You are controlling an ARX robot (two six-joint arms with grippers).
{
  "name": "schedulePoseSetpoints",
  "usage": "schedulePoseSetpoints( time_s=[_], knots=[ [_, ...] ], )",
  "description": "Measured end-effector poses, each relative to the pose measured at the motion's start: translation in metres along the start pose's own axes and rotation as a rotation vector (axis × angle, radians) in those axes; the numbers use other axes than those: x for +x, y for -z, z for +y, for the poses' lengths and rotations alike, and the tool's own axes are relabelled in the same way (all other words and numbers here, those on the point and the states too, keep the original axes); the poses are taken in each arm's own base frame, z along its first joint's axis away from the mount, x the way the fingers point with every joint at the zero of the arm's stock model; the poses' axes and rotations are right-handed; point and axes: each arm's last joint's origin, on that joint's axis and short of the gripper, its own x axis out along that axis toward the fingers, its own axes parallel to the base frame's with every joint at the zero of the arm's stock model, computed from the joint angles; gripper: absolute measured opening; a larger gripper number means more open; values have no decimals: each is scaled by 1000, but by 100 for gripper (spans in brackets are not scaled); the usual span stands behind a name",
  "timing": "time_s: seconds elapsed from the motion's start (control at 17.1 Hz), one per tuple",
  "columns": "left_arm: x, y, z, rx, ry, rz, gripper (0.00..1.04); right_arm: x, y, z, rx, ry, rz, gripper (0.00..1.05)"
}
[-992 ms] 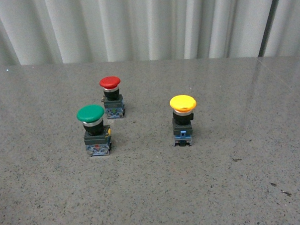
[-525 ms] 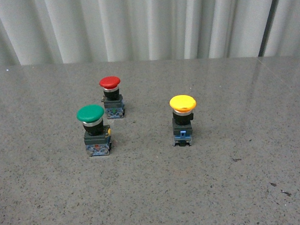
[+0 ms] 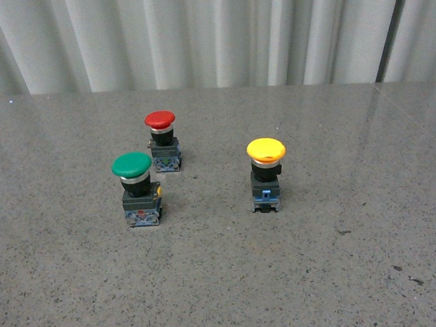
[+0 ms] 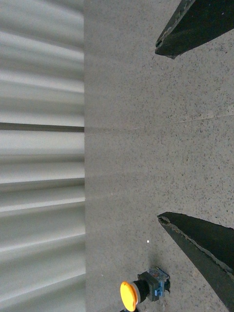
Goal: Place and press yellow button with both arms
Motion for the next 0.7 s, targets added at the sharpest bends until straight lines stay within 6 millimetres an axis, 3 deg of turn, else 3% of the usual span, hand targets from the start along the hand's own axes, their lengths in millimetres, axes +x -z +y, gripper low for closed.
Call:
schedulePoseSetpoints(
  time_s=[0.58,0.64,0.7],
  knots=[
    [-13,3,0,0,0,10,2,0,0,0,0,0,0,98],
    [-13,3,0,-1,0,13,3,0,0,0,0,0,-1,98],
    [-13,3,0,0,0,13,12,0,0,0,0,0,0,98]
  ],
)
